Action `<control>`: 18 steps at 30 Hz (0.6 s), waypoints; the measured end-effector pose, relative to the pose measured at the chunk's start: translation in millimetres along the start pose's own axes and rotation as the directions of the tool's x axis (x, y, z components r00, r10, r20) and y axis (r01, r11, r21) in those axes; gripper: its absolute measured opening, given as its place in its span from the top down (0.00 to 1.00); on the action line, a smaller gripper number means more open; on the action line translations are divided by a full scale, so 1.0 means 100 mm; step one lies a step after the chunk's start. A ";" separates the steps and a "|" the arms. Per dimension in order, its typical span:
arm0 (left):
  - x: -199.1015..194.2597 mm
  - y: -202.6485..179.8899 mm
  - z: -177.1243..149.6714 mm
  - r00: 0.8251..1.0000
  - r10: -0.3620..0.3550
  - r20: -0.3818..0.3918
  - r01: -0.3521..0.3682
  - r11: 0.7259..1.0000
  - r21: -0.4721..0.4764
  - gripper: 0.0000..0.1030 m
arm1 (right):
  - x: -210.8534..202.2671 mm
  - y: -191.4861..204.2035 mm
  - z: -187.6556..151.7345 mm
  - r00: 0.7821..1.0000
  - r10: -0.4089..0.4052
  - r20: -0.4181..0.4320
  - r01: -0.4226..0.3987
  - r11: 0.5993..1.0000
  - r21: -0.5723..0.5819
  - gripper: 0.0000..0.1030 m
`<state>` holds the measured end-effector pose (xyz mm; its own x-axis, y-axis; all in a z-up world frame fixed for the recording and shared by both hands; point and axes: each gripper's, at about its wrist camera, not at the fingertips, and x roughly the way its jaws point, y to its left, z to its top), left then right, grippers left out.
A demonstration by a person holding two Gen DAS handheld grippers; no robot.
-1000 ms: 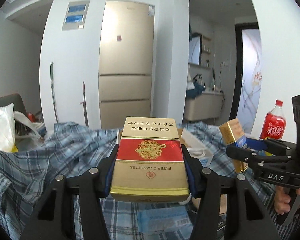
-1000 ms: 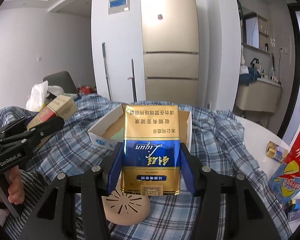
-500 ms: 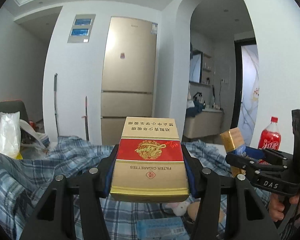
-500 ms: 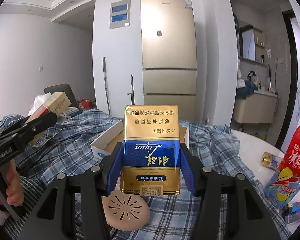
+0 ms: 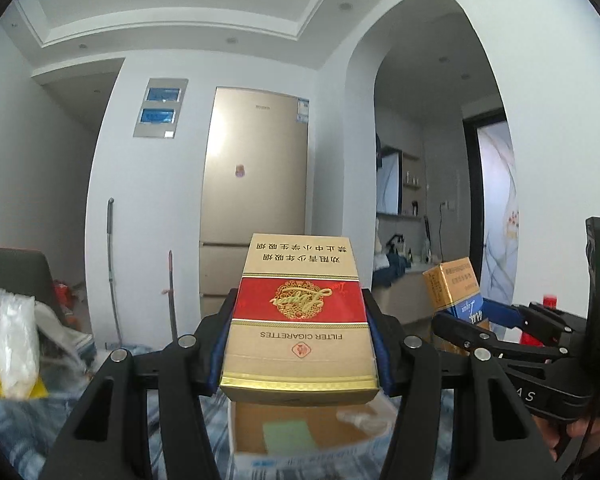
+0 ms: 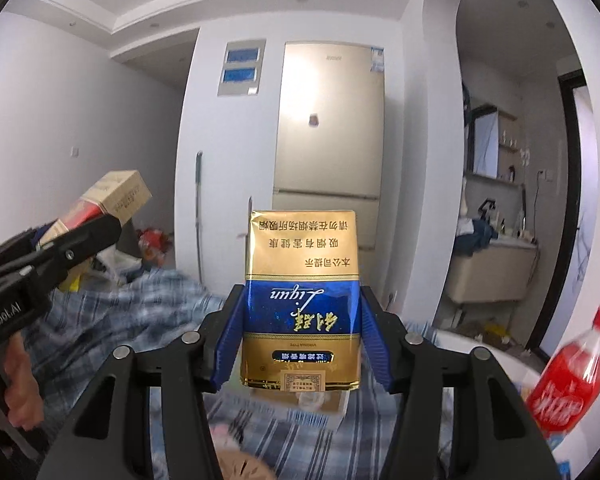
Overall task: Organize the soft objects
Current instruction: 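Carry the gold-and-blue pack with the right gripper while the left gripper carries the red-and-gold pack over the box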
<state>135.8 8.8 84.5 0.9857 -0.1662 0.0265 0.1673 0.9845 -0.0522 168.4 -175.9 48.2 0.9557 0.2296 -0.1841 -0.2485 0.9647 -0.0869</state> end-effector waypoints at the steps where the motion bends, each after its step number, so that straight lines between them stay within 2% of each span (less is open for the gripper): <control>1: 0.03 -0.02 0.06 1.000 0.011 0.026 -0.011 1.000 0.009 0.44 | 0.03 -0.03 0.08 1.000 0.001 0.007 -0.001 1.000 0.020 0.48; 3: 0.12 -0.03 0.18 0.999 0.015 0.048 -0.015 1.000 -0.002 0.44 | 0.05 -0.06 0.20 1.000 0.012 0.028 -0.013 0.999 0.042 0.48; 5: 0.21 -0.02 0.27 0.998 0.025 0.058 -0.024 1.000 -0.019 0.44 | 0.07 -0.08 0.31 0.997 -0.027 0.072 0.024 0.999 0.041 0.48; 10: 0.41 0.00 0.38 0.996 0.014 0.084 -0.011 0.999 -0.030 0.44 | 0.24 -0.14 0.50 0.993 -0.044 0.112 0.037 0.997 0.067 0.48; 14: 0.58 0.12 0.31 0.999 0.018 0.051 -0.014 0.997 -0.082 0.44 | 0.41 -0.22 0.53 0.992 -0.060 0.114 0.048 0.993 0.108 0.48; 18: 0.78 0.19 0.14 0.999 0.039 -0.023 -0.040 0.997 -0.070 0.44 | 0.62 -0.29 0.41 0.995 -0.069 0.068 0.060 0.990 0.130 0.48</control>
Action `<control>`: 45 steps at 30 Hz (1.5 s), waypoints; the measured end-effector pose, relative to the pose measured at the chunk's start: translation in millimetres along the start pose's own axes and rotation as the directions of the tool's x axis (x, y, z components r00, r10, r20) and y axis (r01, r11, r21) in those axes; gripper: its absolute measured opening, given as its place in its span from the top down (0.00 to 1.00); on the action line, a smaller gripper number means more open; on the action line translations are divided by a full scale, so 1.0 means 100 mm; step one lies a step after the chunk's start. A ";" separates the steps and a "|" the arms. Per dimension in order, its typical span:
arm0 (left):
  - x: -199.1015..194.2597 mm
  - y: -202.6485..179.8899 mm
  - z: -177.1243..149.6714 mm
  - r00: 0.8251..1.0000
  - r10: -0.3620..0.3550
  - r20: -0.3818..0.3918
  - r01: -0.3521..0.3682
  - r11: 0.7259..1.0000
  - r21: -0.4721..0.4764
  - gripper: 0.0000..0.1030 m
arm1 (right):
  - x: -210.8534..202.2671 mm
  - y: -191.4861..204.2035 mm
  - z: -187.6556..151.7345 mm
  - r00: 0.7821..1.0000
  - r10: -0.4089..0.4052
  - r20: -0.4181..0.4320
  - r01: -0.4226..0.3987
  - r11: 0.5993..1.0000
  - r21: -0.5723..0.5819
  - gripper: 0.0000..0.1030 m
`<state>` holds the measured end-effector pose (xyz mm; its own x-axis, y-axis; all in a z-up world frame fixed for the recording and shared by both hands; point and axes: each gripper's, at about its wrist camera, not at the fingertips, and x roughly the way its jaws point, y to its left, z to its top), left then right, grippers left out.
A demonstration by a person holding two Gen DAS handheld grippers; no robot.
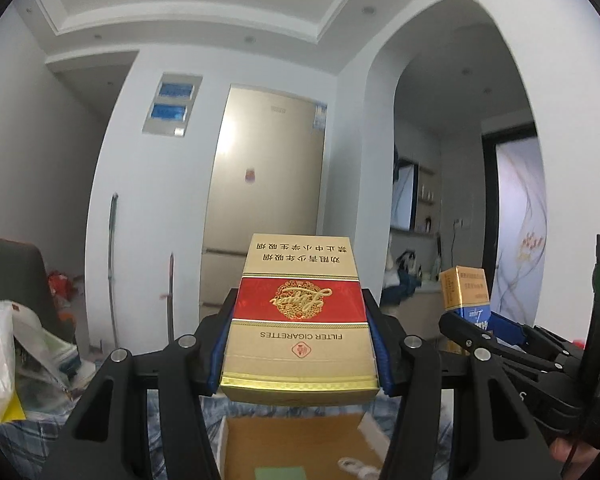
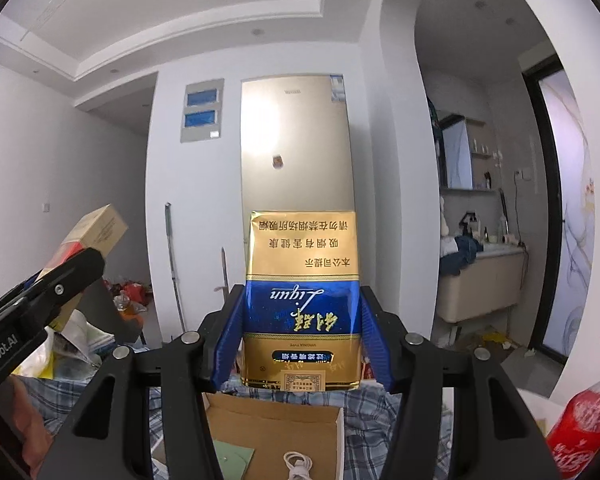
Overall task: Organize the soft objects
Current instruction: 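Carry the gold-and-blue pack with the right gripper while the left gripper carries the red-and-gold pack over the box, then open the right gripper to drop its pack in the box while the left gripper releases its pack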
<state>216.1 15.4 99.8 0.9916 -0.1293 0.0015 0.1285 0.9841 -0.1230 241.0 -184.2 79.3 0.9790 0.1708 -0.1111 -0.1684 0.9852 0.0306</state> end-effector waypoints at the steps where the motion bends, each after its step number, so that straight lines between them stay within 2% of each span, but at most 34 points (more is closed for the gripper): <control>1: 0.07 0.03 -0.05 0.999 0.008 -0.031 -0.008 1.000 0.000 0.44 | 0.08 -0.02 -0.07 1.000 -0.002 -0.026 0.002 1.000 0.004 0.48; 4: 0.27 0.08 -0.21 0.991 0.015 -0.134 -0.014 1.000 0.006 0.44 | 0.29 -0.05 -0.30 0.992 0.010 -0.127 -0.010 1.000 0.003 0.48; 6: 0.40 0.10 -0.34 0.981 0.029 -0.192 -0.027 1.000 0.016 0.44 | 0.43 -0.06 -0.45 0.978 0.017 -0.207 -0.018 1.000 0.000 0.48; 11: 0.63 0.11 -0.56 0.953 0.040 -0.300 -0.027 0.999 0.047 0.44 | 0.75 -0.09 -0.80 0.915 0.055 -0.401 -0.053 0.998 0.017 0.48; 14: 0.75 0.12 -0.69 0.934 0.060 -0.353 -0.043 0.997 0.057 0.44 | 0.81 -0.11 -0.95 0.888 0.060 -0.455 -0.060 0.998 0.013 0.48; 17: 0.80 0.13 -0.80 0.918 0.048 -0.395 -0.030 0.998 0.051 0.44 | 0.87 -0.13 -1.06 0.863 0.077 -0.499 -0.071 0.997 0.030 0.48; 21: 0.85 0.15 -0.86 0.905 0.066 -0.420 -0.045 0.997 0.060 0.44 | 0.96 -0.13 -1.13 0.832 0.084 -0.548 -0.072 0.996 0.042 0.48; 24: 0.87 0.15 -0.88 0.902 0.075 -0.425 -0.049 0.996 0.071 0.44 | 0.99 -0.10 -1.18 0.822 0.068 -0.566 -0.066 0.998 0.025 0.48; 26: 0.87 0.14 -0.90 0.900 0.069 -0.430 -0.043 0.997 0.070 0.44 | 1.01 -0.11 -1.21 0.809 0.089 -0.581 -0.076 0.996 0.046 0.47; 29: 0.87 0.13 -0.91 0.901 0.067 -0.429 -0.040 0.997 0.073 0.40 | 1.01 -0.14 -1.22 0.808 0.091 -0.582 -0.075 0.996 0.052 0.47; 32: 0.84 0.11 -0.90 0.909 0.070 -0.411 -0.040 0.996 0.082 0.12 | 1.03 -0.12 -1.22 0.805 0.101 -0.584 -0.084 0.995 0.056 0.43; 34: 0.82 0.09 -0.89 0.915 0.071 -0.398 -0.040 0.996 0.085 0.12 | 1.04 -0.12 -1.23 0.806 0.105 -0.582 -0.084 0.994 0.064 0.34; 37: 0.82 0.10 -0.90 0.914 0.082 -0.398 -0.056 0.995 0.077 0.12 | 1.05 -0.12 -1.24 0.809 0.101 -0.579 -0.081 0.995 0.061 0.27; 45: 0.79 0.15 -0.85 0.918 0.077 -0.390 -0.063 0.997 0.047 0.12 | 1.02 -0.14 -1.20 0.824 0.081 -0.561 -0.061 0.997 0.055 0.26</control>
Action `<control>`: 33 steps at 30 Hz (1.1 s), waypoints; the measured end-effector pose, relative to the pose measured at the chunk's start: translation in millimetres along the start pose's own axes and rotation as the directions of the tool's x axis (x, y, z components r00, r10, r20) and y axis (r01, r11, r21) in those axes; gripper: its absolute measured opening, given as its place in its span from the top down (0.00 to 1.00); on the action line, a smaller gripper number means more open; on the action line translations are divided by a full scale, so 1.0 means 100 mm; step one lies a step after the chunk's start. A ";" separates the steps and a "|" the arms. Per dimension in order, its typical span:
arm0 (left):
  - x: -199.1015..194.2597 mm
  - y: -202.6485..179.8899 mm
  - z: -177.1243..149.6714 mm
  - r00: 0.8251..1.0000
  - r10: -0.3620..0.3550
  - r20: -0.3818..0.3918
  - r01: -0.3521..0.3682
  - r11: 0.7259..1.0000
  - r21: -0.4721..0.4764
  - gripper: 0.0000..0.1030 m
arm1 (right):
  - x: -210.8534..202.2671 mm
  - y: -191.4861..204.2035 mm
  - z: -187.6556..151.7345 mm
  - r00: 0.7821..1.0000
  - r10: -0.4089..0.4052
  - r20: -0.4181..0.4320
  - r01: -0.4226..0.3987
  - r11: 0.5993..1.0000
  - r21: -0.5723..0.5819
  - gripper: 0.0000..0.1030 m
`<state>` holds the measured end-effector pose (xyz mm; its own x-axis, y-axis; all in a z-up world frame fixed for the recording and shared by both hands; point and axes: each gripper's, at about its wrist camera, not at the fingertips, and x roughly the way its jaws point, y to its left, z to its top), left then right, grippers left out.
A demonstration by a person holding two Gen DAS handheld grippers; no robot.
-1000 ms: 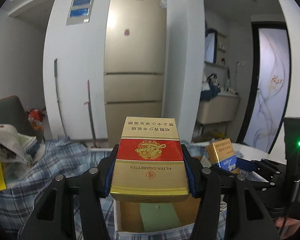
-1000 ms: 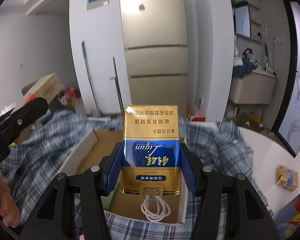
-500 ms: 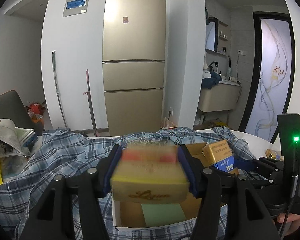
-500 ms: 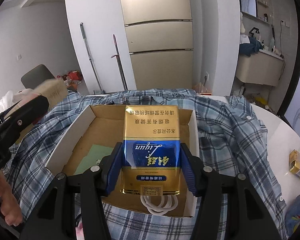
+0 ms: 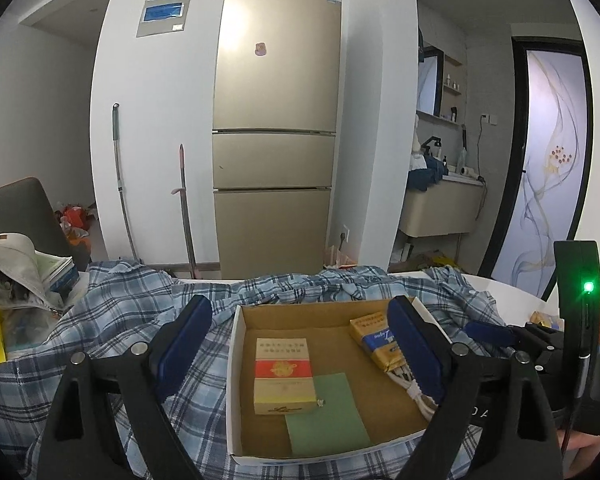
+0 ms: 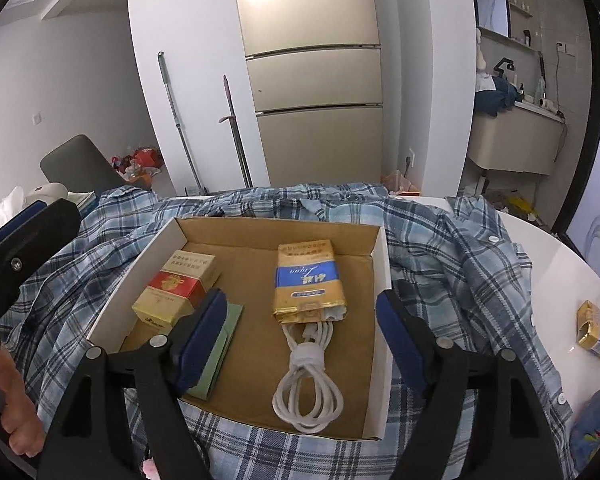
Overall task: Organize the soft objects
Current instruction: 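Open the right gripper to drop its pack in the box while the left gripper releases its pack, then raise both grippers away from the cardboard box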
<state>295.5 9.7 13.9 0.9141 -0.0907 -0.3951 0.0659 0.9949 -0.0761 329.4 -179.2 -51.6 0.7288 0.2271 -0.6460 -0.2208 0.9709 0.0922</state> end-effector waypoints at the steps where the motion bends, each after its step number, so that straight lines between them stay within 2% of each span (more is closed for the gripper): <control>1: -0.01 0.00 0.00 1.000 0.004 -0.001 -0.004 1.000 0.000 0.12 | 0.00 0.00 0.00 1.000 0.000 0.002 0.000 1.000 0.000 0.26; 5: -0.06 -0.01 0.03 1.000 0.003 -0.010 -0.003 1.000 -0.002 0.12 | -0.04 -0.01 0.02 1.000 0.015 0.003 -0.015 1.000 0.008 0.26; 13: -0.40 -0.12 0.33 0.998 0.021 0.056 -0.021 1.000 0.000 0.12 | -0.45 0.11 0.18 0.998 0.046 0.053 -0.046 0.999 0.002 0.26; 19: -0.89 -0.24 0.53 0.989 0.023 0.144 -0.030 0.998 0.048 0.12 | -0.92 0.26 0.28 0.990 0.064 0.125 -0.057 0.997 -0.053 0.26; 24: -1.28 -0.26 0.59 0.982 0.009 0.187 -0.017 0.999 0.040 0.12 | -1.27 0.27 0.31 0.981 0.074 0.180 -0.064 0.996 -0.057 0.26; 30: -1.71 -0.22 0.56 0.973 -0.002 0.232 -0.002 1.000 0.017 0.12 | -1.60 0.27 0.22 0.972 0.088 0.218 -0.077 0.995 -0.060 0.25; 33: -1.87 -0.19 0.51 0.973 -0.012 0.229 0.008 1.000 0.022 0.11 | -1.74 0.25 0.13 0.967 0.095 0.237 -0.082 0.995 -0.062 0.22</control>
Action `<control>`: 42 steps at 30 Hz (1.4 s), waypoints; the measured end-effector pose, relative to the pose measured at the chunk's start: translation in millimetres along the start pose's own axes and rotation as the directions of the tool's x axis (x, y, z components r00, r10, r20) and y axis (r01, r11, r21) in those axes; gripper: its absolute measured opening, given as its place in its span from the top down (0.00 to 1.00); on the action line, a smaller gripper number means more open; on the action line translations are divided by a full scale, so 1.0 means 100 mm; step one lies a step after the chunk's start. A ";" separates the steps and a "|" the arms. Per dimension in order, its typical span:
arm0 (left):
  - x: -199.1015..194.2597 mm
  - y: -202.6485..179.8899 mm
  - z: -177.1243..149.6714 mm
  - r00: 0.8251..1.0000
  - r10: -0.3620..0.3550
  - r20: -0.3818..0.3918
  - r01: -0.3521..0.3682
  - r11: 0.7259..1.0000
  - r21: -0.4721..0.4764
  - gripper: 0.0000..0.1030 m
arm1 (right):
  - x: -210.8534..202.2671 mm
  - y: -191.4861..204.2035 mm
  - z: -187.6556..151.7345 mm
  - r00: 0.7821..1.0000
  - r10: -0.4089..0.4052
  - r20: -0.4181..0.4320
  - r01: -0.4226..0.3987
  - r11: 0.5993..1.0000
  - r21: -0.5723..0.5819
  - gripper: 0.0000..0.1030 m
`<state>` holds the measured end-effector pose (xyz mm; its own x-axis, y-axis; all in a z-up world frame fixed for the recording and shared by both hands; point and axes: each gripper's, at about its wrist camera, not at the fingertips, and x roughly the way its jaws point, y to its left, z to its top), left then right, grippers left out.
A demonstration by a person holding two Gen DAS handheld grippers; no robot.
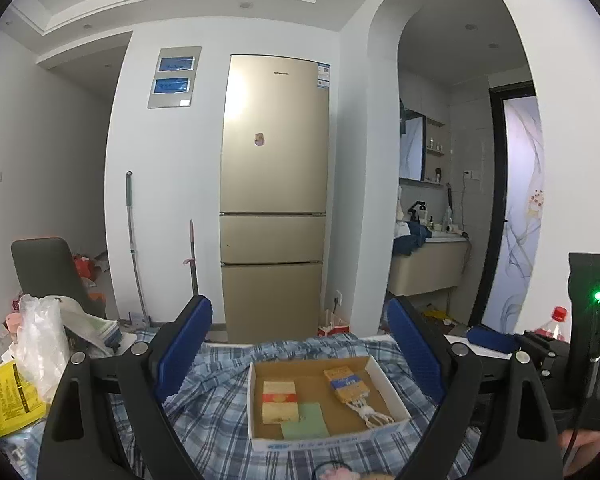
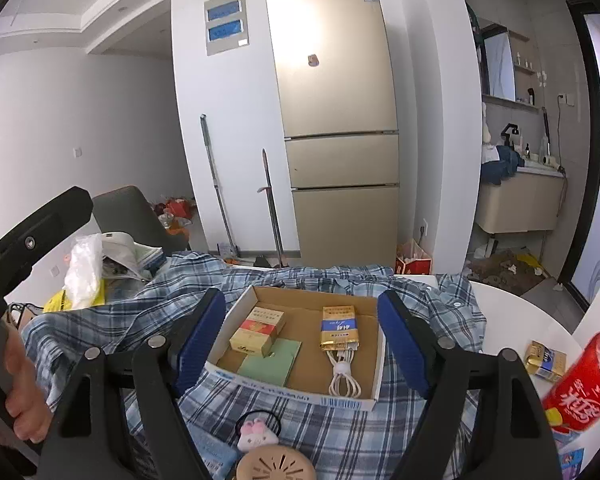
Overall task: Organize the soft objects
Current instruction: 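Raise both grippers away from the cardboard box, then lower the right gripper onto the tan round perforated disc and grasp it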
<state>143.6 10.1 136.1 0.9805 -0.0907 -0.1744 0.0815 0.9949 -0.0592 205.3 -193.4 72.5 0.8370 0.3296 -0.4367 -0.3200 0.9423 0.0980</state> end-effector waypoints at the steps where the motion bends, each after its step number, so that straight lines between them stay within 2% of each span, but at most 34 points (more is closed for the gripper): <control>1: -0.06 0.01 -0.01 1.000 0.003 0.003 -0.003 1.000 -0.005 0.11 | -0.05 0.00 -0.02 1.000 0.003 0.007 -0.003 1.000 0.002 0.20; 4: -0.21 0.04 -0.08 1.000 0.009 0.020 -0.009 1.000 0.001 0.10 | -0.20 -0.01 -0.09 1.000 0.013 0.021 -0.013 1.000 0.005 0.19; 6: -0.28 0.03 -0.13 1.000 0.006 0.019 -0.007 1.000 0.008 0.00 | -0.28 0.00 -0.14 0.999 0.015 0.031 -0.015 1.000 0.004 0.18; 12: -0.42 0.08 -0.32 1.000 0.004 0.019 -0.004 1.000 0.003 0.00 | -0.46 -0.03 -0.27 0.997 0.023 0.077 -0.024 1.000 0.019 0.01; 19: -0.40 0.16 -0.59 0.999 -0.015 -0.032 0.015 1.000 -0.006 0.00 | -0.42 -0.04 -0.49 0.995 0.001 0.099 -0.001 1.000 -0.002 0.00; 26: -0.34 0.15 -0.86 0.999 -0.008 -0.052 0.009 1.000 0.019 0.00 | -0.25 -0.09 -0.74 0.997 -0.015 0.072 0.016 1.000 -0.010 0.00; 33: -0.22 0.25 -1.13 0.996 -0.027 -0.084 0.024 0.999 -0.034 0.00 | -0.12 -0.15 -0.89 0.999 -0.005 0.050 0.004 1.000 0.004 0.00; 42: -0.06 0.19 -1.36 0.990 -0.006 -0.140 0.008 1.000 0.012 0.00 | 0.02 -0.18 -1.04 1.000 0.014 0.002 -0.014 1.000 0.008 0.00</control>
<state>114.7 23.9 2.6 0.9452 -0.1021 -0.3102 0.0914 0.9946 -0.0487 166.5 -215.9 -23.2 0.8334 0.3425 -0.4337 -0.3276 0.9382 0.1113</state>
